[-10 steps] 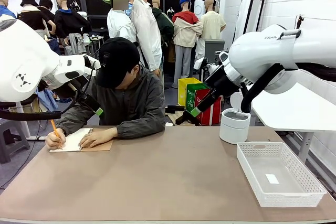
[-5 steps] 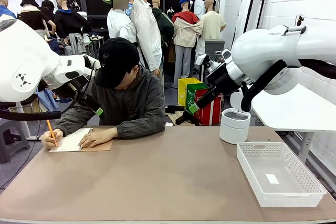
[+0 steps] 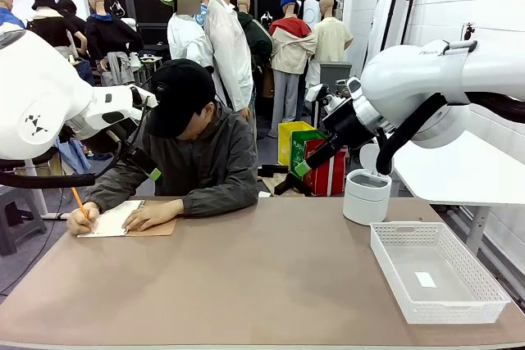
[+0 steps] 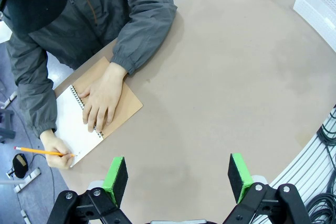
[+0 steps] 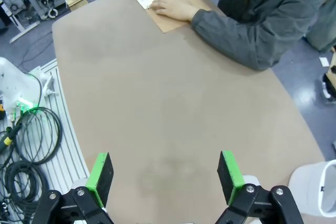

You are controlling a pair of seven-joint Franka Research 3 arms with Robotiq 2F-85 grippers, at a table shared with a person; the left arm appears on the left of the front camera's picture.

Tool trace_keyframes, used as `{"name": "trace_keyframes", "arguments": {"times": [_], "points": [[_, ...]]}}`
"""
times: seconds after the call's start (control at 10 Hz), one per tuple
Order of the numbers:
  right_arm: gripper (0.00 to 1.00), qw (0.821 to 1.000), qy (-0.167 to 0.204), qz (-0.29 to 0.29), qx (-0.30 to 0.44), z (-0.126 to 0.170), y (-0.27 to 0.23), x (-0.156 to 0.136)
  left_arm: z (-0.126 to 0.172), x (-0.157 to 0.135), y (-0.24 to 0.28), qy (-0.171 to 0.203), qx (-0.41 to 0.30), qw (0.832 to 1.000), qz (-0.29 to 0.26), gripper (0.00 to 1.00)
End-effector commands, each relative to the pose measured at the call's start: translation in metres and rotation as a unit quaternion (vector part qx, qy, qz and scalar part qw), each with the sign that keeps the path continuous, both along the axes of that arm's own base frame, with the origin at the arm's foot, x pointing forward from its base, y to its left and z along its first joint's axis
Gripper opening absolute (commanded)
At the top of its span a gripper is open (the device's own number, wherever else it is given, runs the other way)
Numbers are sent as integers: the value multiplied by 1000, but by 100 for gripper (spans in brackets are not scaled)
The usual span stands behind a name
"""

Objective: Sort the paper based on its condition.
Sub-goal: If a person hands you a paper, place it in the Organizing basket , and if it's crumpled, put it in the Trash can.

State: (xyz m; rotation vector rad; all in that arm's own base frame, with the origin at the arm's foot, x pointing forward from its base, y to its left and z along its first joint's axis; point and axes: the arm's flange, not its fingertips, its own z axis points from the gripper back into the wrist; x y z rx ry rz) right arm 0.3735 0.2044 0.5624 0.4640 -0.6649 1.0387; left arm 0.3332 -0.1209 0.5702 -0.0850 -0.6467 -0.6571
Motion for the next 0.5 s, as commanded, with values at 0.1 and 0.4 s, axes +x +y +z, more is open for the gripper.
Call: {"name": "trace_keyframes", "arguments": {"times": [0.1,0.4], "points": [[100,1000,0,2,-2,-1,0,-1,0,0,1,1,0,1000,0,100],[100,1000,0,2,-2,-1,0,-1,0,0,1,1,0,1000,0,100]]}}
